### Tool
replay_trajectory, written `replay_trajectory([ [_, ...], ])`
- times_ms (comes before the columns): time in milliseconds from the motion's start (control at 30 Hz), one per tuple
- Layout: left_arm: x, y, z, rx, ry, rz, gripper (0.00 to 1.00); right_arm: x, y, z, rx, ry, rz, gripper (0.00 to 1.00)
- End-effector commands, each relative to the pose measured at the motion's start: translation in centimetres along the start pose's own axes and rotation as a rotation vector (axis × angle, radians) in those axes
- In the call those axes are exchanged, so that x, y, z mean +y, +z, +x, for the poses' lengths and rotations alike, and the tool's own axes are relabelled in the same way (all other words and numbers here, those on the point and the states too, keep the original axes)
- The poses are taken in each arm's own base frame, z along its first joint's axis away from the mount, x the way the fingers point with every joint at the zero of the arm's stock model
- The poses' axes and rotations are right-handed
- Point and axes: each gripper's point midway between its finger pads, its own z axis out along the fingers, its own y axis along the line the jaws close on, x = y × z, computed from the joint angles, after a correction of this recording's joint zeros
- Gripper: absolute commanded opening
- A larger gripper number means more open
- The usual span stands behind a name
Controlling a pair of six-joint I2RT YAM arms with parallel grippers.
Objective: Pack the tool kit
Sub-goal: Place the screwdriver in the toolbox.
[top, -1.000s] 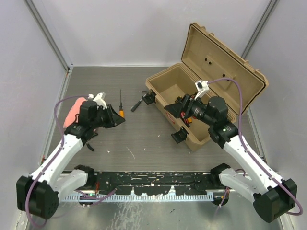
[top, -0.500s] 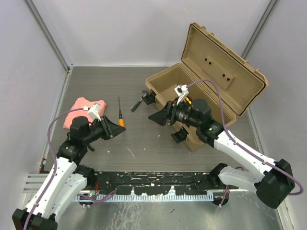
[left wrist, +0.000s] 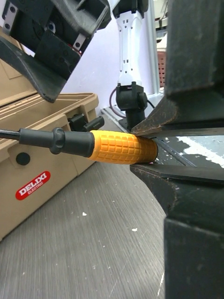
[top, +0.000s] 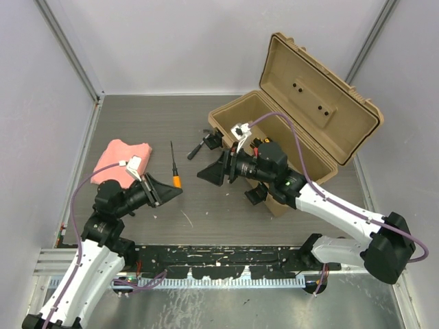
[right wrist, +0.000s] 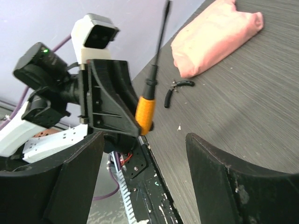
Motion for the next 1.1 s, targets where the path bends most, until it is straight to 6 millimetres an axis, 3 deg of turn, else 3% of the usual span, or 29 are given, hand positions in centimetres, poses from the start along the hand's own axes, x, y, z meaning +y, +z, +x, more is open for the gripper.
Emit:
replay_trajectory([
  [0, -2.6, 0.1, -0.3, -0.008, -0.016, 0.158, 0.0, 2.9, 1.1, -1.7, -0.039, -0.067, -0.071, 0.76],
  [267, -3.8, -0.4, -0.3, -0.024, -0.03, 0.22, 0.0, 3.8, 3.4, -0.3, 0.023, -0.03, -0.109, 0.72],
  [467, -4.2, -0.8, 1.2, 0.038, -0.005, 0.268, 0.0, 4.0, 4.8, -0.1, 0.021, 0.026, -0.117, 0.62],
  [700, -3.9, -1.2, 1.6, 0.023, -0.026, 0.271, 0.0, 5.8, 5.9, 1.2, 0.054, 0.051, -0.2, 0.57],
  [967, -4.4, -1.6, 1.9, 0.029, -0.018, 0.289, 0.0, 6.6, 6.4, 1.8, 0.093, 0.067, -0.256, 0.43],
  [1067, -4.5, -1.7, 1.9, 0.029, -0.014, 0.292, 0.0, 7.0, 6.6, 1.9, 0.1, 0.085, -0.289, 0.32],
])
